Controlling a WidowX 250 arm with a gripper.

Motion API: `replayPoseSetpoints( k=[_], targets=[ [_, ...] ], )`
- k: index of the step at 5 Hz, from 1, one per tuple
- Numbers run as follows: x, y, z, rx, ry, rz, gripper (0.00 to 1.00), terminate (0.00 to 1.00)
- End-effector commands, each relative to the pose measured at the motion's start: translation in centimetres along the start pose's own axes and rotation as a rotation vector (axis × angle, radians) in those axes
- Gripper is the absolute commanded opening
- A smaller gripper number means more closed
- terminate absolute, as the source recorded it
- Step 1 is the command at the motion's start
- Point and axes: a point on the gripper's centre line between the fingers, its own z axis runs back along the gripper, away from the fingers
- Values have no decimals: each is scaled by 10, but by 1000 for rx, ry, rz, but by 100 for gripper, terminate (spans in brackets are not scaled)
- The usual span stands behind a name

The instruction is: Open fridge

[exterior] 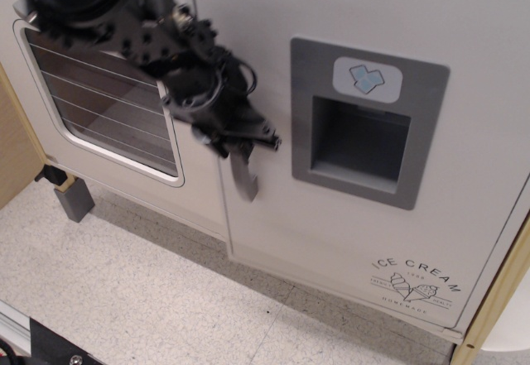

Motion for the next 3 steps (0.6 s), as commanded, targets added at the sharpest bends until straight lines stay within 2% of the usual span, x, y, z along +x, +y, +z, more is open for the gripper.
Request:
replayPoseSetpoints(
  k=[1, 2, 3],
  targets=[
    [-24, -12, 36, -33, -18, -79, 0, 0],
    [-56, -15, 63, -79, 77, -104, 100, 0],
    [-63, 5, 91, -97, 190, 21, 100, 0]
  ],
)
